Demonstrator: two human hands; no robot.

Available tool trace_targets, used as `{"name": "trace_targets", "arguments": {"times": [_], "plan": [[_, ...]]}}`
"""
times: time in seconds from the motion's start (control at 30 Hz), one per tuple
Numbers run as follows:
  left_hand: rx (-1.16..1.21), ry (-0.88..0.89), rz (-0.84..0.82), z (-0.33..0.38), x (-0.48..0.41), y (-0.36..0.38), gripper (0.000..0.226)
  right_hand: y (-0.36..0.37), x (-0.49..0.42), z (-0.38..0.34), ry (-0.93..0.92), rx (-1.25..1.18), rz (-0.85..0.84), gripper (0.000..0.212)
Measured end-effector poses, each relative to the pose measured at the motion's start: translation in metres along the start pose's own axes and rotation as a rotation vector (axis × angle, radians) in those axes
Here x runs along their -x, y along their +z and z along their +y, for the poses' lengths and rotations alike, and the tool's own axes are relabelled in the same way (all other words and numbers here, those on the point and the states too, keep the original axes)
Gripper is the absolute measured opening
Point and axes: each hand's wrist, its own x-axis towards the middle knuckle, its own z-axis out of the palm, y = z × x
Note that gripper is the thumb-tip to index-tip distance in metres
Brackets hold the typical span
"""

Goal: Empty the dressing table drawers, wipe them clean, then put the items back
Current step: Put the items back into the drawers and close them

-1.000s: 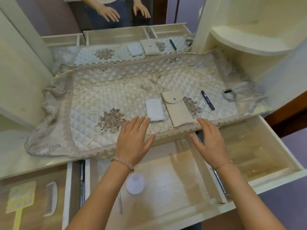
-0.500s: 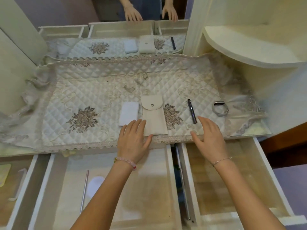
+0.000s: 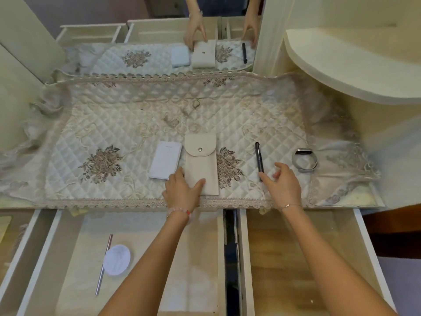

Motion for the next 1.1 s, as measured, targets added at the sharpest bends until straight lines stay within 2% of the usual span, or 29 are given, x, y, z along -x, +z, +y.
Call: {"name": "trace_targets", "arguments": {"times": [0.13,0.33,0.43,0.63,0.77,1.1], "plan": [[0.183,-0.066,-0.049,0.003,-0.015,0.006,0.075,0.01,-0.015,-0.004,0.036,0.088,-0.011,0.044],[0.35,-0.156,-0.074,0.009,-0.014,0.006,0.05,0.01,-0.021,-0.012,0.106,0.102,-0.001,0.023],[0.39,-0.16,-0.081,0.011,-0.013,0.004,0.047,0.007,-0.018,-0.012,0.127,0.073,-0.001,0.019],[0.507,-0.168,-0.125,0.005,-0.006,-0.003,0.047,0.001,-0.008,-0.007,0.188,-0.102,-0.048,0.022],[0.588,-0.152,-0.135,-0.011,0.011,-0.015,0.044,0.001,0.009,-0.001,0.221,-0.321,-0.107,0.024],[0.793,-0.126,-0.189,-0.082,0.074,-0.067,0.037,0.03,0.103,-0.037,0.156,-0.58,-0.196,0.006]]}}
